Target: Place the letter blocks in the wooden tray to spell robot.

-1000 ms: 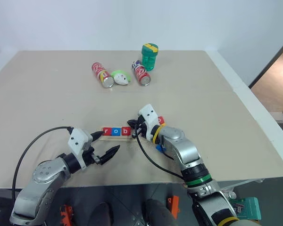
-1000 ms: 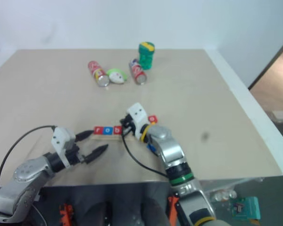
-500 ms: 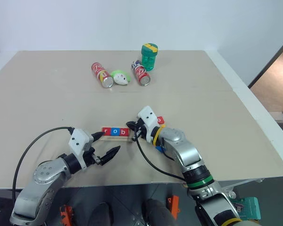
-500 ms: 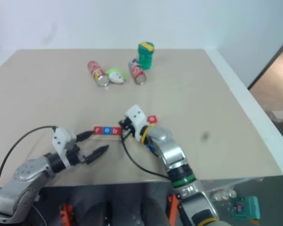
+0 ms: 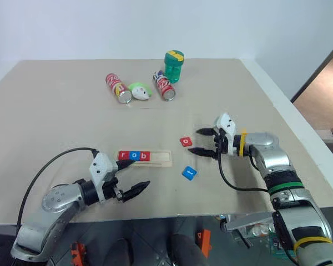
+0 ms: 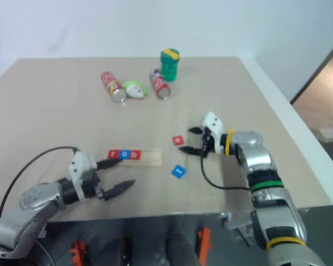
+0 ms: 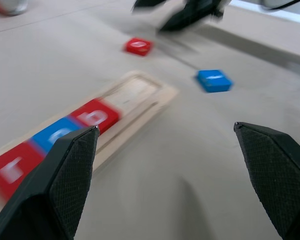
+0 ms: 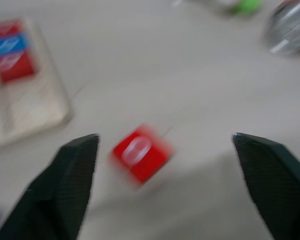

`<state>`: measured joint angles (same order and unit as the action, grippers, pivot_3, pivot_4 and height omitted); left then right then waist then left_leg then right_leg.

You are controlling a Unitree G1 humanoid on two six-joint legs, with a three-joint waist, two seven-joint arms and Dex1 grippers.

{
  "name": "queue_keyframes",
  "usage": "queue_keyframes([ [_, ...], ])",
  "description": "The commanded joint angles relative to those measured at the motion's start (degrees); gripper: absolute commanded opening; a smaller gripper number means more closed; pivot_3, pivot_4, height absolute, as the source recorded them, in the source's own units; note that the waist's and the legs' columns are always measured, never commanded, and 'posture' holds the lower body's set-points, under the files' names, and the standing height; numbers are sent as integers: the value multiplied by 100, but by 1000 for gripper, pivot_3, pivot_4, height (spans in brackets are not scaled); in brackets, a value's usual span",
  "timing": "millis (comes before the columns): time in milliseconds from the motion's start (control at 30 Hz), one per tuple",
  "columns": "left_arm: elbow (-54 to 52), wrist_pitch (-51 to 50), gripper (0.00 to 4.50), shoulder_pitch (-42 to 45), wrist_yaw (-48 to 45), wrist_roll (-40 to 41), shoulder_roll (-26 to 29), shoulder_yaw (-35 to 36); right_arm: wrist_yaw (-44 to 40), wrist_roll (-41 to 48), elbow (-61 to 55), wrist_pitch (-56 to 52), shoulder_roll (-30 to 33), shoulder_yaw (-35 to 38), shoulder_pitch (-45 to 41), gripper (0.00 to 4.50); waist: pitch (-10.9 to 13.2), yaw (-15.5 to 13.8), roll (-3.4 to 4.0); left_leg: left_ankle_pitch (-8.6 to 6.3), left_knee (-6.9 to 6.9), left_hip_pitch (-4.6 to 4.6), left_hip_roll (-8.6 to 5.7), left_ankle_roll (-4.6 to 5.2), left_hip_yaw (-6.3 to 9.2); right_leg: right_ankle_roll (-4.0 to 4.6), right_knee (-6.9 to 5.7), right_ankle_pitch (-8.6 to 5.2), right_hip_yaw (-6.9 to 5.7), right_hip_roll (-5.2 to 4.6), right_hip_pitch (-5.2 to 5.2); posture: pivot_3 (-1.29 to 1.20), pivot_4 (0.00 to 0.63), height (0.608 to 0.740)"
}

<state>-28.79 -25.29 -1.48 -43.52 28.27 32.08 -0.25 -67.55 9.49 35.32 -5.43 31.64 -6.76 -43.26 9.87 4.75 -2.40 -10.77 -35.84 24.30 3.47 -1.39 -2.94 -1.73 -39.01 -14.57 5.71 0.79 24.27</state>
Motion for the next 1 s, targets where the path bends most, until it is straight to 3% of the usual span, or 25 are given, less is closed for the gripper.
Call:
queue_keyframes([
  [33, -289, -86, 4500, 161, -108, 183, 67, -35, -252, -244, 787, 804, -83, -74, -583, 4462, 1, 2, 2, 0, 0, 0, 0, 0, 0, 0, 0, 0, -1, 0, 0, 0, 150, 739],
  [200, -376, -116, 4500, 49, -37, 160, 78, -20, 143, -416, 1544, 1073, -529, 14, -905, 4462, 2, 2, 3, 4, -19, -8, 1, -2, 1, -16, -2, 9, -1, 0, -14, 0, 150, 739],
  [300, -479, -130, 4500, -73, 42, 130, 66, -11, 473, -349, 1358, 705, -728, 139, -850, 4462, 3, -18, 5, 5, -21, -5, -4, -3, 0, -12, -2, 11, 1, -8, -14, 0, 150, 739],
  [533, -735, -101, 4500, -392, 365, 85, 8, 107, 2633, -153, -1902, -1213, -1250, 686, 413, 4462, 3, -50, 6, 1, -13, 4, -3, -9, 5, -7, -7, 7, 0, -9, -3, 0, 150, 739],
  [667, -781, -28, 4500, -400, 694, 99, -198, 196, 4086, -438, -4018, -2595, -1914, 682, 1395, 4462, 0, -56, 4, 3, -11, 6, -2, -10, 6, -7, -7, 6, -3, -7, 1, 0, 150, 739],
  [833, -675, 169, 4500, -182, 940, -230, -336, 53, 4987, -831, -4622, -3164, -2409, 460, 1928, 4462, -1, -54, 5, 3, -11, 5, 1, -12, 4, -13, -8, -2, -3, -6, 2, 0, 150, 739],
  [1000, -656, 177, 4500, -90, 858, -352, -270, -114, 5569, -888, -4344, -3411, -2728, 550, 1936, 4462, -3, -41, 3, 16, -31, 3, -1, -11, -6, -27, -6, 8, 7, -8, -2, 0, 150, 739],
])
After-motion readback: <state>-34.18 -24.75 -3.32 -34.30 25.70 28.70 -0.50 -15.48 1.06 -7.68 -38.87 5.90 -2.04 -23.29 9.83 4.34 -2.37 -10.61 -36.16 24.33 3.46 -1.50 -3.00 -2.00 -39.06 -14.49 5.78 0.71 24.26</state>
